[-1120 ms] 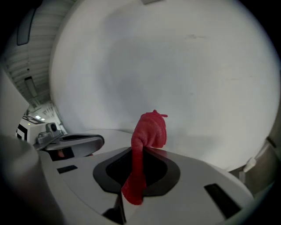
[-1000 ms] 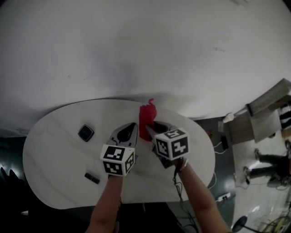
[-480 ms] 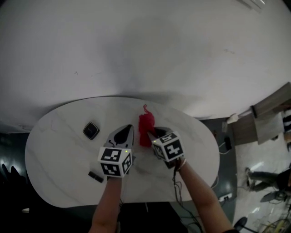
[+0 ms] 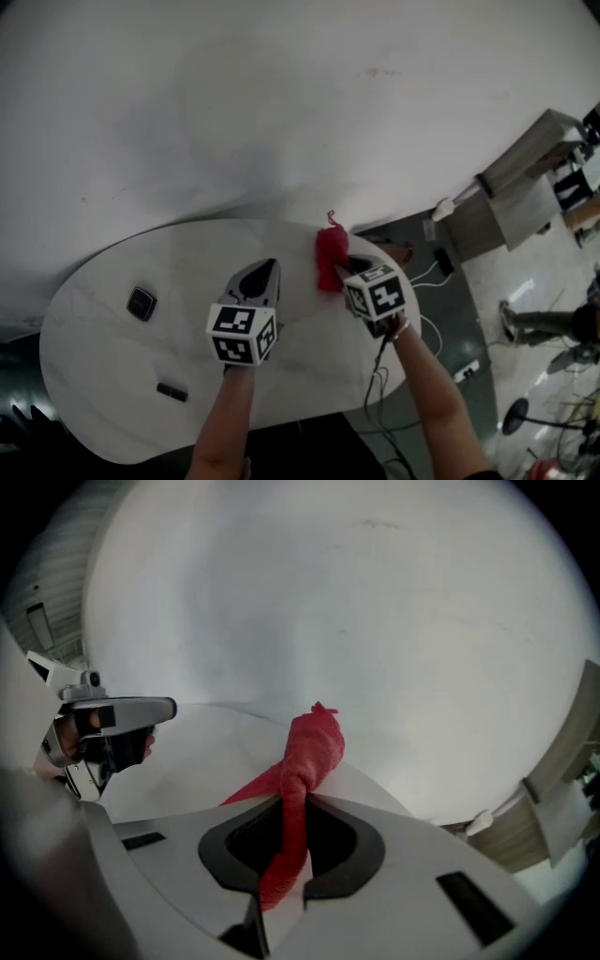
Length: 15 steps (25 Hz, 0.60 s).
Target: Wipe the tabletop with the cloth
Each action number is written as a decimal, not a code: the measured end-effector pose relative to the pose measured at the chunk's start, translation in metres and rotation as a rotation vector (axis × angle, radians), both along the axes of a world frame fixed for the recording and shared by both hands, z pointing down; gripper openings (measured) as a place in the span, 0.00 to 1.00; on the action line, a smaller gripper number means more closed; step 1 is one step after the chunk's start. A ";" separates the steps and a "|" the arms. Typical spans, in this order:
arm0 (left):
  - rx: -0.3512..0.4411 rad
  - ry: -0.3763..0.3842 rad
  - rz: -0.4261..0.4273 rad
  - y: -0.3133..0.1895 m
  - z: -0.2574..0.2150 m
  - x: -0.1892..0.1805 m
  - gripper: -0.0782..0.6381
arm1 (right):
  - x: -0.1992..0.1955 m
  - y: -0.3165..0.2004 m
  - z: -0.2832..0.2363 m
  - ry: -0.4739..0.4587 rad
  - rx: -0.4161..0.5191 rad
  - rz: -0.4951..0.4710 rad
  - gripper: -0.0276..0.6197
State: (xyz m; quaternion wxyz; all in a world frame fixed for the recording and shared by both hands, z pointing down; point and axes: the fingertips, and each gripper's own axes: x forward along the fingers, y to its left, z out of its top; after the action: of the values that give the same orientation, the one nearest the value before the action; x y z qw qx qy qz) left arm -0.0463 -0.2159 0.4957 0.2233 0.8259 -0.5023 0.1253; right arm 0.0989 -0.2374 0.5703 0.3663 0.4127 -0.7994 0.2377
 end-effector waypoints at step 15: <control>0.042 -0.001 0.091 0.014 -0.026 0.049 0.11 | 0.148 0.025 -0.049 0.094 0.084 0.334 0.11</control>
State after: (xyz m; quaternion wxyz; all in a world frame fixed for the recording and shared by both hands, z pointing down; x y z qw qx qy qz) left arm 0.0027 -0.2017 0.4700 0.1995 0.8523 -0.4669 0.1253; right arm 0.2464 -0.2123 0.5214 0.3413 0.5653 -0.7109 0.2419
